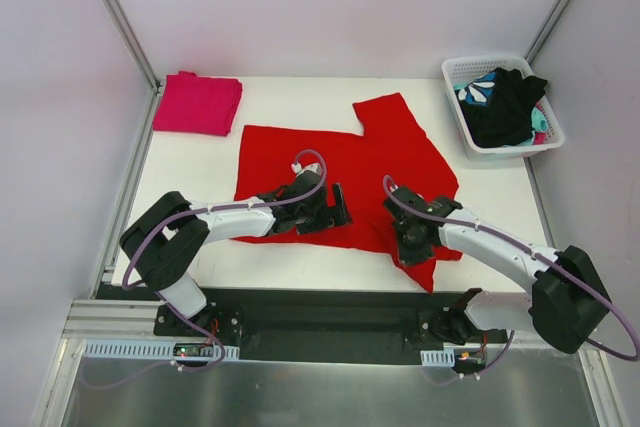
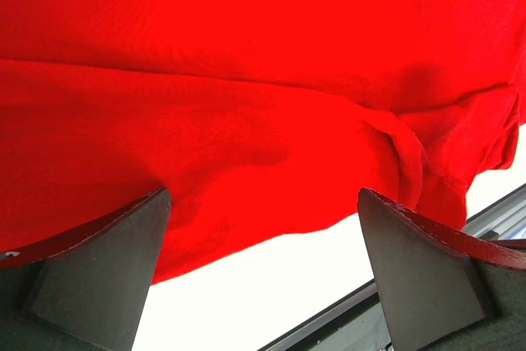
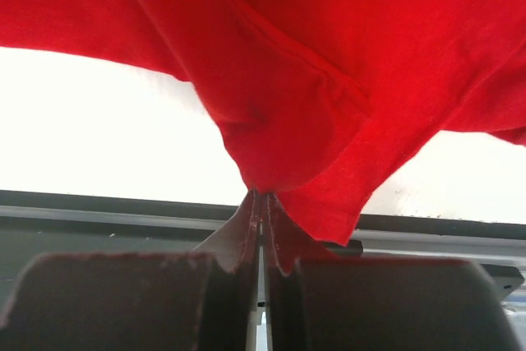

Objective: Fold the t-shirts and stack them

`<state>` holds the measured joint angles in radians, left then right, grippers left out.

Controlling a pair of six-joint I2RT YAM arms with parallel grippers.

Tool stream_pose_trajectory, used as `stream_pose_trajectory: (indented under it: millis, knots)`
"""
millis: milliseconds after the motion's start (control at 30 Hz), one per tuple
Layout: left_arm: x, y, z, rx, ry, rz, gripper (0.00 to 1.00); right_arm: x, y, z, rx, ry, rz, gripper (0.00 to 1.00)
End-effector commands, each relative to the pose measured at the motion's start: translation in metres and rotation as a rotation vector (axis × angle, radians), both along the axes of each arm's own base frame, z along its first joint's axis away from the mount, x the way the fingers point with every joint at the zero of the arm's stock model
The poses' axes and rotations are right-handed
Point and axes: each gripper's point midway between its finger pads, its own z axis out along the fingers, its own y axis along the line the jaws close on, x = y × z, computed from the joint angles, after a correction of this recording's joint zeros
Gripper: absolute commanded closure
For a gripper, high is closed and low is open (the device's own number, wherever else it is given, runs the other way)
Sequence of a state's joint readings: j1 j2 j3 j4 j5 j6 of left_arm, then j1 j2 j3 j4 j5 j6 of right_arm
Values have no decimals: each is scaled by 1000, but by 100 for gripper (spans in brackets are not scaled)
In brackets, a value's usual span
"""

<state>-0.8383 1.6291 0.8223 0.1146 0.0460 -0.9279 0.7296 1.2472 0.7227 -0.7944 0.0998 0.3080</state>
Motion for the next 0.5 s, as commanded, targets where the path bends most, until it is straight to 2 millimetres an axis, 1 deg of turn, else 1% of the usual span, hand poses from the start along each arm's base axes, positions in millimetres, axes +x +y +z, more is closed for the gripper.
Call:
stream_pose_trajectory:
  millis: [0,67,100,200,300,467]
  knots:
    - [-20,17,-19,89,70,-12,1,19,-2,37,-48,-89,42,99]
    - [-20,16,-19,89,68,-12,1,24,-6,46,-82,-109,77,99]
    - [-20,16,-19,89,68,-12,1,31,-9,56,-110,-133,82,99]
    - [-20,15,-19,88,69,-12,1,41,-14,67,-169,-155,118,99]
    - [-19,15,-18,87,68,-11,1,49,-19,73,-222,-172,143,99]
    - [-19,16,-18,92,67,-11,1,63,-16,83,-258,-199,178,99]
